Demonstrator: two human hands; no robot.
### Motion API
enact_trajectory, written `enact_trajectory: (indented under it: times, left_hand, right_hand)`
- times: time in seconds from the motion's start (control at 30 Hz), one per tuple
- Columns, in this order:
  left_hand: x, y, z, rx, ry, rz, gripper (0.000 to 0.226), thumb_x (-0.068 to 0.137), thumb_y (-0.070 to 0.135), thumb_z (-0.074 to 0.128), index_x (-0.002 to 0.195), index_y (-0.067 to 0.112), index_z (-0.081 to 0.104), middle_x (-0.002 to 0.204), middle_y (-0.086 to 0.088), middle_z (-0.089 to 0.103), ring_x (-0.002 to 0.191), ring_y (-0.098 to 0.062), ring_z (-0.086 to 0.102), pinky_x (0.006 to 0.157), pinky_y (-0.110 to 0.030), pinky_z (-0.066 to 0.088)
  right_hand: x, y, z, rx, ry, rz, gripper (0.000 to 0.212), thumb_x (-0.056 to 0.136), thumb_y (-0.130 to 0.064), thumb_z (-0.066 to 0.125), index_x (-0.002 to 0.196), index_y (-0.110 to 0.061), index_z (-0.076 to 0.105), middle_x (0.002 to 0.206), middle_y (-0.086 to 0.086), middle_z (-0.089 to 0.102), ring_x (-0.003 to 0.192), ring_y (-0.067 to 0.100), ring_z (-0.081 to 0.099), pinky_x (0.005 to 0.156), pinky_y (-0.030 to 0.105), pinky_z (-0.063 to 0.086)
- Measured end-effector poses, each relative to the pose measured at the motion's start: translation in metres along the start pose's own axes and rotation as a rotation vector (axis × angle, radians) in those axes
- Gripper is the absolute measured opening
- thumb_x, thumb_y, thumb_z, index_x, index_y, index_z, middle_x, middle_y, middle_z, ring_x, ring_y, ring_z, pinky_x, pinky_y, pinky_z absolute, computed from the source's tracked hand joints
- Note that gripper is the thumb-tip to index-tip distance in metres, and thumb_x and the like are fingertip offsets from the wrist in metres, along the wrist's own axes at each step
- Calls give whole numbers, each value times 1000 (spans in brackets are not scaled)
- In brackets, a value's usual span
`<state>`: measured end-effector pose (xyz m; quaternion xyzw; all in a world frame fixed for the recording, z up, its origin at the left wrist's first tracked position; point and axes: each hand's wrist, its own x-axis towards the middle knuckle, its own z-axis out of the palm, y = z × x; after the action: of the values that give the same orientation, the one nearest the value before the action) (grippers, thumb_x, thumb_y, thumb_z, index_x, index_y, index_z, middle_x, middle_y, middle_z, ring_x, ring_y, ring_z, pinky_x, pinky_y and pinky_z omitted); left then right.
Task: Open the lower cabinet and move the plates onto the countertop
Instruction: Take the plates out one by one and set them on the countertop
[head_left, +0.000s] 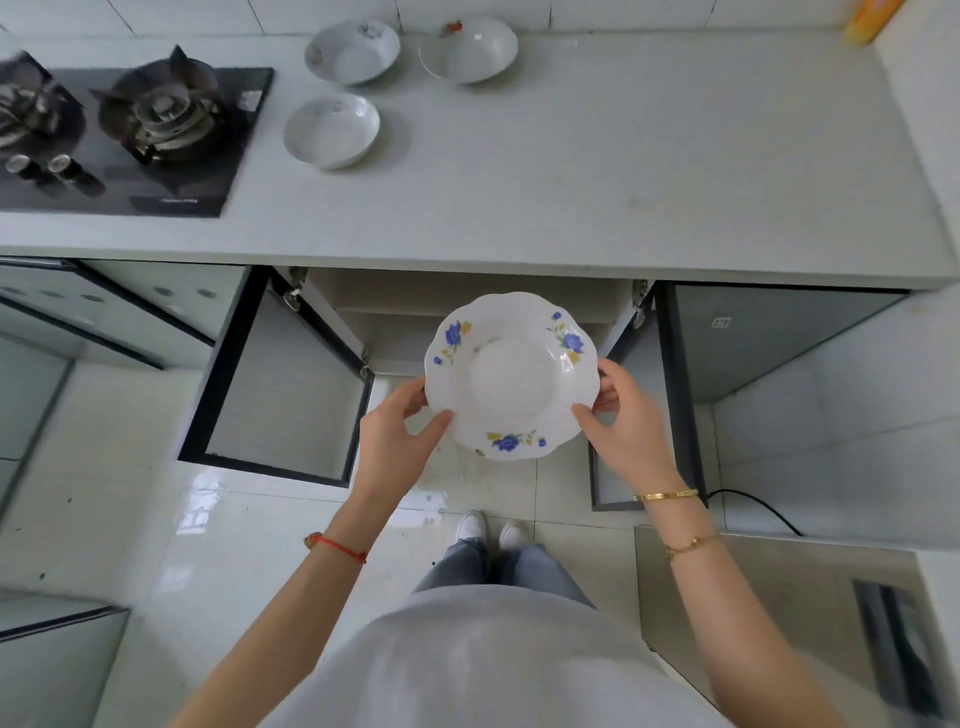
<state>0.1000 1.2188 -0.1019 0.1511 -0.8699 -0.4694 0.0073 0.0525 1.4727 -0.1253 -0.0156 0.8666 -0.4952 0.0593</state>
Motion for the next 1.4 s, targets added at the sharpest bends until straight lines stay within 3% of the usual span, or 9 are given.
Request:
enact_trajectory:
  times: [0.27, 0.43, 0.77, 0.83, 0.97, 1.17, 1.33, 1.4]
  left_hand:
    - [-10, 11, -19, -6, 31, 43, 40, 85, 21, 71, 124, 20, 64, 113, 8, 71, 102, -9, 64, 93, -23, 50]
    - [-9, 12, -24, -6, 51, 63, 39, 84, 21, 72, 122, 21, 65, 108, 11, 70, 99, -7, 65, 92, -18, 49]
    - [26, 13, -30, -27, 66, 39, 36, 83, 18, 72, 119, 21, 66, 105, 13, 70, 96, -4, 65, 89, -15, 49]
    - [44, 15, -33, -35, 75, 28, 35, 82, 16, 72, 116, 23, 67, 100, 17, 69, 94, -2, 65, 89, -16, 49]
    - [91, 14, -39, -18, 84, 40, 36, 82, 16, 72, 117, 20, 67, 102, 14, 70, 92, 2, 64, 81, 0, 43]
    - [194, 8, -55, -42, 61, 43, 37, 81, 17, 73, 118, 18, 66, 103, 11, 72, 94, 3, 64, 82, 0, 44]
    - [292, 9, -71, -40, 47, 72, 33, 81, 15, 72, 113, 20, 68, 92, 24, 65, 86, 16, 60, 77, 3, 40]
    - [328, 8, -75, -37, 43, 77, 33, 81, 15, 73, 113, 20, 67, 93, 22, 65, 85, 13, 60, 76, 3, 40]
  right_hand:
    - [-8, -23, -5, 5, 13, -63, 54, 83, -18, 69, 132, -24, 46, 101, -15, 59, 92, 1, 59, 72, 8, 46]
    - [-7, -31, -8, 10, 23, -74, 55, 82, -17, 70, 131, -24, 47, 100, -16, 58, 89, -3, 58, 69, -2, 44]
    - [31, -46, -2, 11, -19, -77, 53, 83, -15, 70, 131, -21, 49, 101, -7, 62, 89, 7, 60, 71, 5, 46]
    - [49, -49, 3, 21, -22, -74, 52, 82, -14, 70, 130, -22, 51, 98, -8, 62, 88, 6, 60, 70, 2, 45]
    - [96, -57, 15, 9, -29, -82, 50, 82, -15, 70, 127, -24, 52, 96, -12, 62, 87, 6, 61, 71, 2, 45]
    - [190, -75, 42, 4, -26, -66, 46, 82, -15, 68, 124, -26, 53, 95, -13, 64, 84, 2, 61, 71, 8, 46]
    - [276, -95, 70, -12, 12, -34, 46, 82, -14, 68, 125, -23, 53, 95, -8, 65, 84, 10, 62, 72, 10, 45]
    - [310, -102, 81, -34, 24, -28, 47, 82, -13, 68, 126, -21, 53, 95, -6, 65, 83, 13, 63, 74, 14, 48]
